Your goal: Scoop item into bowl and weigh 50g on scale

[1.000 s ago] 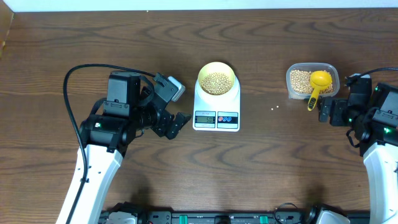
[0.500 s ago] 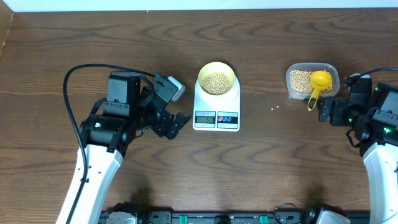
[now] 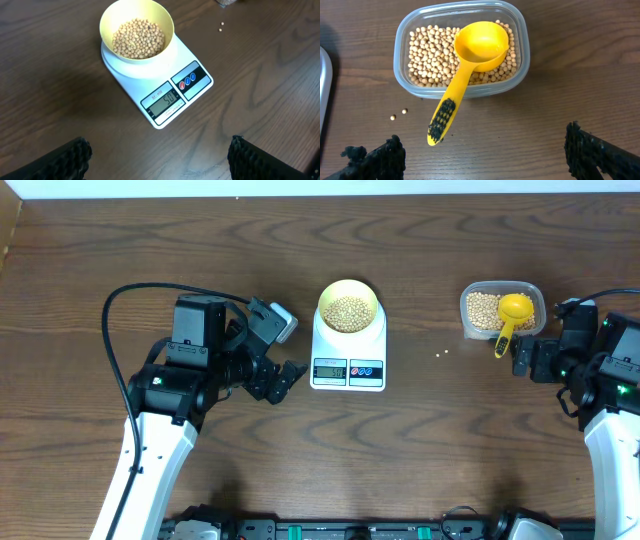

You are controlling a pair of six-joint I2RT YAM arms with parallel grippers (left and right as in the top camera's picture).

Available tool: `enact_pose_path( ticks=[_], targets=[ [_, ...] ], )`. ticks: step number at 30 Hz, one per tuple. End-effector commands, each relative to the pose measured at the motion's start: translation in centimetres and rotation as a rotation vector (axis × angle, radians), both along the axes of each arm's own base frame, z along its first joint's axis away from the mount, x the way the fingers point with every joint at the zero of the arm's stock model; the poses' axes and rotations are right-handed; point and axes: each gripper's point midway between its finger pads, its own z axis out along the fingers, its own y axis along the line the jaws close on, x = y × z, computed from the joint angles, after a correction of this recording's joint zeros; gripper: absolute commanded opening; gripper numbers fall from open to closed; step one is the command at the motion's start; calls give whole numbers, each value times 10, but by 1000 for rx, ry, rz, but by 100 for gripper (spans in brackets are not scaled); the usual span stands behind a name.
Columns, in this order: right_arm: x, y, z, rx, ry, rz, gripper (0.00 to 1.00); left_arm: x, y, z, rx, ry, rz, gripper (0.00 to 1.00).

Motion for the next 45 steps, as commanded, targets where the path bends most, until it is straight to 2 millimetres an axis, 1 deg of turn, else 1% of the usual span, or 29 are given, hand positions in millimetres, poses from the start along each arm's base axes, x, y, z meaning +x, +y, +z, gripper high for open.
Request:
enact_pose_path(
  ticks=[1,5,7,13,20,23,30,36,45],
  targets=[
    [-1,2,0,-10,-1,16,99,-4,-1,-4,3,15,-16,89],
    [-1,2,0,-10,-1,16,99,-6,-1,-5,4,23,-16,89],
    [-1,2,0,-10,-1,16,99,-5,3,-5,18,23,7,89],
    [-1,2,0,-10,-1,16,99,2,29,1,35,50,270,89],
    [-1,2,0,-10,-1,16,99,4,44,28,50,-99,341,89],
    [-1,2,0,-10,-1,16,99,6,50,34,36,-171,379,89],
    [-1,2,0,-10,-1,16,99,7,56,31,-57,-319,441,90],
    [-1,2,0,-10,-1,16,99,-1,69,24,-161,-393,531,89],
    [-1,2,0,-10,-1,16,99,-17,87,31,-257,-588,597,89]
  ],
)
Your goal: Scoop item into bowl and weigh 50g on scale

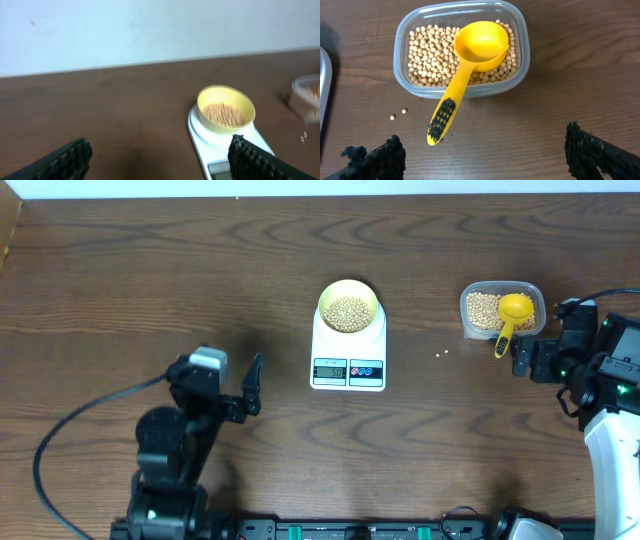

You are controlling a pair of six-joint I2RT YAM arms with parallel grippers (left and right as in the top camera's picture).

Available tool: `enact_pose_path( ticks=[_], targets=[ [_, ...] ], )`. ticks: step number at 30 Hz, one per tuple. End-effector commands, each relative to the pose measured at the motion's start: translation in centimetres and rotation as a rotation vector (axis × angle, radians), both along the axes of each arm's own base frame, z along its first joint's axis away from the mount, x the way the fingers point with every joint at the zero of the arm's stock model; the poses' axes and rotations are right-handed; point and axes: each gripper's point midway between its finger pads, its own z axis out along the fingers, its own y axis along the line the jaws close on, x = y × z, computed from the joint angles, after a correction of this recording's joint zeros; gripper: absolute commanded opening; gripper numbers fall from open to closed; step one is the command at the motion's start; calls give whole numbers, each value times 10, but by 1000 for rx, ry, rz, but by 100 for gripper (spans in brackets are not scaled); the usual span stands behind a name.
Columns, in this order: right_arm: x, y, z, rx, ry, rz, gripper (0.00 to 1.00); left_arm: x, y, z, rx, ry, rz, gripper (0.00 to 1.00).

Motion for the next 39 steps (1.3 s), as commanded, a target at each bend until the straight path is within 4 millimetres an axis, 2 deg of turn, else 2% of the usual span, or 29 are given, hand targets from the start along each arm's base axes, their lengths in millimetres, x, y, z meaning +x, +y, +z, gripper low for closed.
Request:
enact_pose_path(
  ticks=[1,9,23,27,33,39],
  targets=[
    [-1,2,0,-8,-2,14,99,-6,10,2,-33,-65,45,89],
    [-1,2,0,-8,-2,14,99,-16,30,0,-108,-177,143,89],
    [-1,2,0,-8,-2,14,99,-30,39,-21,-154,-263,179,89],
    [-1,2,0,-8,-2,14,99,-27,47,-30,-242,-237,232,89],
    [-1,2,0,-8,-2,14,99,-25,48,-44,-238,-210,238,89],
    [-1,2,0,-8,-2,14,99,-23,48,-66,-231,-150,245,89]
  ],
)
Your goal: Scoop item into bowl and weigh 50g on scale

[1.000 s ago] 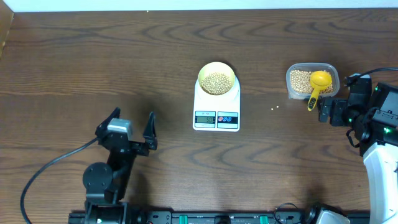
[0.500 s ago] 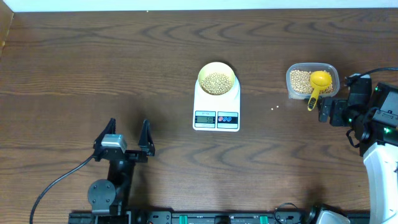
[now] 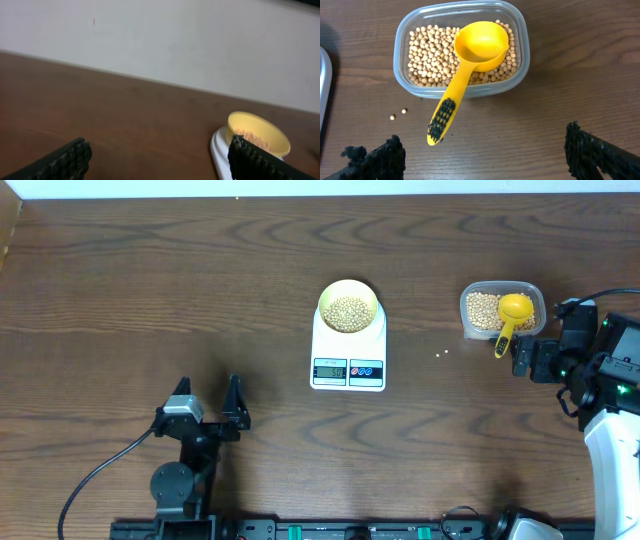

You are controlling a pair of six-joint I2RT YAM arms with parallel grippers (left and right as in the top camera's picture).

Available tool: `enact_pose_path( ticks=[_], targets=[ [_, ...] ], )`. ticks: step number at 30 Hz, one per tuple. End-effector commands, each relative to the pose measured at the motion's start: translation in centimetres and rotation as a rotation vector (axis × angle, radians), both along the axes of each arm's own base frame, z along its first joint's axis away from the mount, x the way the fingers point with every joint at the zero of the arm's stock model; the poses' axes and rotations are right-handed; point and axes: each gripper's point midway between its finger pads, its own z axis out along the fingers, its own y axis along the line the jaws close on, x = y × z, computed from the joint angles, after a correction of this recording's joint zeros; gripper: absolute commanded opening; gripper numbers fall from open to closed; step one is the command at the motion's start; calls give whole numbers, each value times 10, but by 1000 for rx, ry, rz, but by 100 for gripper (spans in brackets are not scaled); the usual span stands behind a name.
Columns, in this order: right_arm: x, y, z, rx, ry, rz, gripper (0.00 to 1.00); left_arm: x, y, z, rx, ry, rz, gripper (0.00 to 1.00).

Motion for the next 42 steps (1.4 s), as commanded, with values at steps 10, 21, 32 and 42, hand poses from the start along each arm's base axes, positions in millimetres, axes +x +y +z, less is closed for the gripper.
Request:
enact_pose_path(
  ticks=[10,21,32,42],
  targets=[
    [-1,2,0,-8,-2,14,99,-2,3,-29,-9,112,18,89],
    [-1,2,0,-8,-2,14,99,-3,5,-34,27,129,26,89],
    [-1,2,0,-8,-2,14,99,-3,5,-34,26,130,26,89],
    [-1,2,0,-8,-2,14,99,-2,5,-34,26,131,26,89]
  ],
)
